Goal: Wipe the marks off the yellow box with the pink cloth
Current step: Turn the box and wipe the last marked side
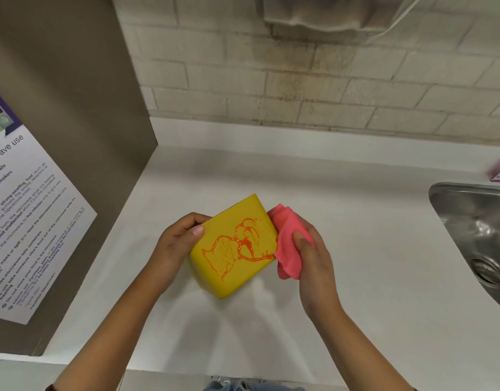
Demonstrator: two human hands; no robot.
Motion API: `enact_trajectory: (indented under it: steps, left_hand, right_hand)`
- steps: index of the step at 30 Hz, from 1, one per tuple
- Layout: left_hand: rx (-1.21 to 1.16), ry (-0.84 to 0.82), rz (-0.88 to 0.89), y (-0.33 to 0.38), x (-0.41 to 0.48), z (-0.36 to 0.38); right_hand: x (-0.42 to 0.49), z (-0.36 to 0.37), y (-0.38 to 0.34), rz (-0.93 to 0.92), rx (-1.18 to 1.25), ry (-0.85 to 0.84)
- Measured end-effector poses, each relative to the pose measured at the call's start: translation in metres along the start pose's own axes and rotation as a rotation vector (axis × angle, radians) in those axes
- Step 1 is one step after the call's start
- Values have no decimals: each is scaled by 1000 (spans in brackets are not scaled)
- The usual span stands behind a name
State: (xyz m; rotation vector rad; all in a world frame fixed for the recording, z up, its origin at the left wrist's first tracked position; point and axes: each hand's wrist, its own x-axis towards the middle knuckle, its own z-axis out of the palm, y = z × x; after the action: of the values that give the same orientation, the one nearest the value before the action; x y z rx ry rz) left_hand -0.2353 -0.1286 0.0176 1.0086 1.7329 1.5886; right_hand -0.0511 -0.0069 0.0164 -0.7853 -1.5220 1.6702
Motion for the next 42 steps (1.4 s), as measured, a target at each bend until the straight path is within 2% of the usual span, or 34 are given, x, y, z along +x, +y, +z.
enact_trajectory:
  steps: [6,8,13,16,20,23,27,30,35,39,42]
  left_hand:
    - [-18,21,7,-1,2,1]
    - [-22,23,4,-2,2,0]
    - [-20,32,-2,-3,4,0]
    - [-28,49,2,-4,4,0]
    - [-37,59,-7,-5,5,1]
    - [-34,59,1,-6,5,-1]
    - [-47,53,-1,-6,7,0]
    - [-55,64,3,-5,8,2]
    - [-66,72,-3,-8,7,2]
    - [-88,100,-5,-8,7,3]
    - [-66,105,0,-8,5,5]
  right_hand:
    - [5,20,-15,-145,-115,-42]
    - [5,24,-14,-201,-244,-47]
    - [11,33,-12,-473,-654,-106]
    - [12,30,-12,-586,-785,-189]
    - [14,14,-11,-649,-806,-263]
    - [14,16,-14,-613,-735,-212]
    - [10,36,-20,-352,-446,-64]
    - [9,41,-21,-241,-436,-25]
    - [10,34,-23,-447,-510,-134]
    - [11,28,-17,-697,-782,-274]
    - [5,27,-10,-717,-811,-241]
